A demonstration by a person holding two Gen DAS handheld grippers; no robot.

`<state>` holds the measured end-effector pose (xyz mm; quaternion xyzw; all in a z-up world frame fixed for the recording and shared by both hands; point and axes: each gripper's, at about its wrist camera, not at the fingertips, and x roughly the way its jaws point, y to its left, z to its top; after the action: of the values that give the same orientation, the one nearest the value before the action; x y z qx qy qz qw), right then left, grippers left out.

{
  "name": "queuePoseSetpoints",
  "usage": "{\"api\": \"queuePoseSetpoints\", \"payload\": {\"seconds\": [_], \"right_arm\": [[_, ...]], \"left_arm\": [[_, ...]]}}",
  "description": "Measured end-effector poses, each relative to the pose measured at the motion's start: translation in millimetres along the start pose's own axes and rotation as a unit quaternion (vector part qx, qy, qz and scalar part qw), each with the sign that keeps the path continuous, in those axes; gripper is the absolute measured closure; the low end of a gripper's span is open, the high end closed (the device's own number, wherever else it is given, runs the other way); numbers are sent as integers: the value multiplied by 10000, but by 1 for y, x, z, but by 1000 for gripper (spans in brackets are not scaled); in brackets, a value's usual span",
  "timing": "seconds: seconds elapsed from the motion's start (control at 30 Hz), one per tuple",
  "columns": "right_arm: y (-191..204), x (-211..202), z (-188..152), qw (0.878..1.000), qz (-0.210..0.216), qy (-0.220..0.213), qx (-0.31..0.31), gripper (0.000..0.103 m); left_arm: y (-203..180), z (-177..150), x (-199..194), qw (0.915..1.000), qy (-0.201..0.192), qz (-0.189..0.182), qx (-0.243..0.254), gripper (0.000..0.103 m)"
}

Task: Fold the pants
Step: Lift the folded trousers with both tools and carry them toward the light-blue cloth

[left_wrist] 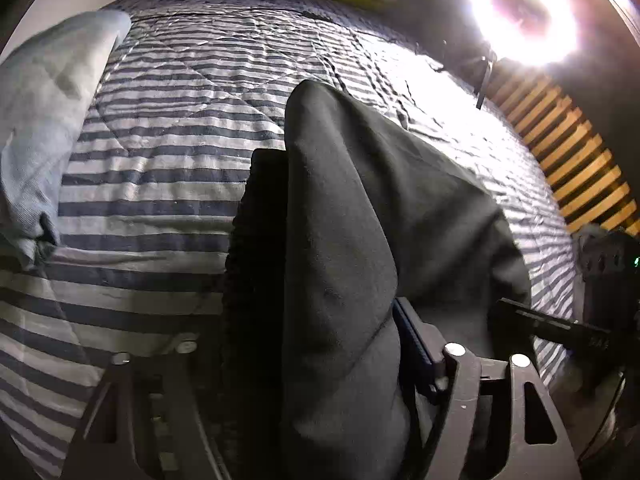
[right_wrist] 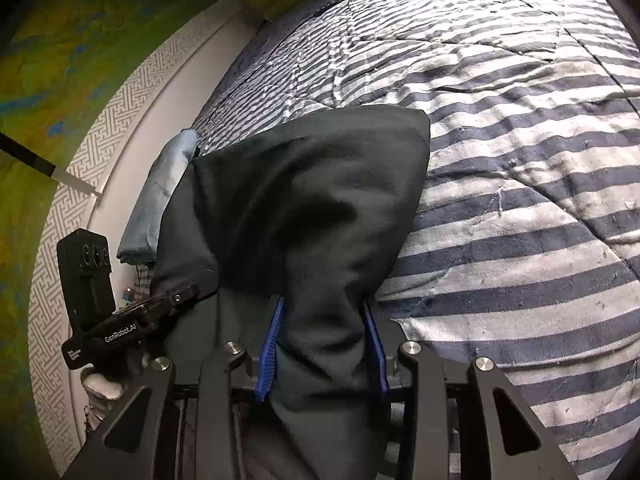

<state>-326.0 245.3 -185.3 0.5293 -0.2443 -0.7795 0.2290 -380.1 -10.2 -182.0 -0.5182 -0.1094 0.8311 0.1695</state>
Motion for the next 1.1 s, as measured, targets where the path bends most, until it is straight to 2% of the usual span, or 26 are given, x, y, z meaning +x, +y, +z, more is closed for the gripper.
{"api": "queuePoseSetpoints", "payload": {"seconds": [0.03, 0.1, 0.13, 0.2, 0.43, 0.67, 0.8, 0.9, 0.97, 1.1], "right_arm": [[0, 0, 0, 10000, -21, -7, 8, 72], [0, 0, 0, 10000, -74, -29, 18, 74], [0, -1, -1, 9999, -95, -41, 9, 75], [5, -1, -2, 9998, -171, -79, -35, 77], [22, -15, -5, 9979, -386, -339, -405, 86], [39, -35, -8, 9944, -460, -616, -720, 89], [47, -44, -9, 9916, -527, -734, -928, 90], [48, -48, -10, 9910, -547, -777, -945, 91], [56, -54, -9, 9886, -605, -864, -1074, 91], [86, -82, -6, 9840, -389, -1216, -1240, 92]], "left_arm": [[0, 2, 3, 10000, -56, 33, 18, 24], [-13, 1, 5, 9989, -34, 335, 333, 32], [-15, 1, 5, 9989, -42, 334, 331, 39], [-13, 3, 1, 9998, -53, 188, 73, 44], [-22, 1, -21, 9998, -189, -39, 76, 61], [-25, 4, -29, 9993, -298, -119, 187, 67], [-19, 6, -32, 9991, -271, -326, -7, 68], [-21, 6, -36, 9991, -278, -319, 11, 69], [-27, 9, -46, 9987, -406, -275, 153, 70], [-36, 12, -88, 9953, -883, -242, 313, 70]]}}
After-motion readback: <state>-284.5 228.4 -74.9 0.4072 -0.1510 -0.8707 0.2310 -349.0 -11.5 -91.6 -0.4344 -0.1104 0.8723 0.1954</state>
